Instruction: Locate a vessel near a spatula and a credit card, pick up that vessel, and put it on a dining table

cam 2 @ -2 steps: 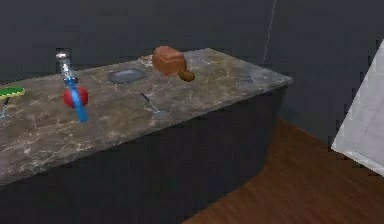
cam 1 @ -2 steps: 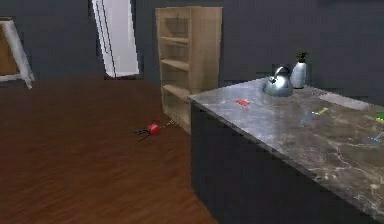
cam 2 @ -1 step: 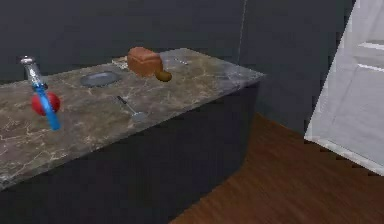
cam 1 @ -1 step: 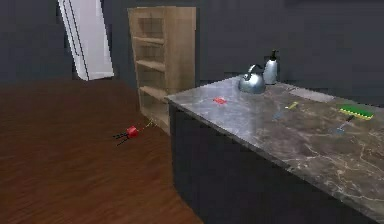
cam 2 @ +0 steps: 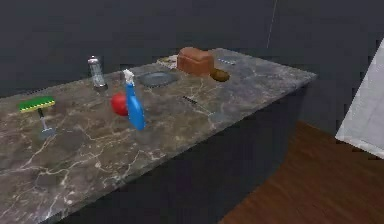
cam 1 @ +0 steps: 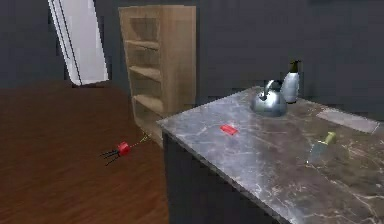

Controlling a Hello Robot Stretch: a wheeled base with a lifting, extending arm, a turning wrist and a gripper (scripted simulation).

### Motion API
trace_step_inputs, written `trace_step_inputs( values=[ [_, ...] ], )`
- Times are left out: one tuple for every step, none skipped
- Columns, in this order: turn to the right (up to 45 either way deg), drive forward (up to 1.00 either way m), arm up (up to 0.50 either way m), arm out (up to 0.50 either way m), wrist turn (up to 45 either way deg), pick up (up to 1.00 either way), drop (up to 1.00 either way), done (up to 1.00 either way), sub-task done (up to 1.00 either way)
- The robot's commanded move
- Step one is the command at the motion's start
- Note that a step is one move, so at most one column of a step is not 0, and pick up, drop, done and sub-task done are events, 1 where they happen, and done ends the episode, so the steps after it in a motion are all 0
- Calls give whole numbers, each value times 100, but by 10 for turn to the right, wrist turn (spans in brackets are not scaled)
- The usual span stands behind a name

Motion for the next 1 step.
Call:
trace_step_inputs(
  values=[
    [-450, 0, 0, 0, 0, 0, 0, 0, 0]
  ],
)
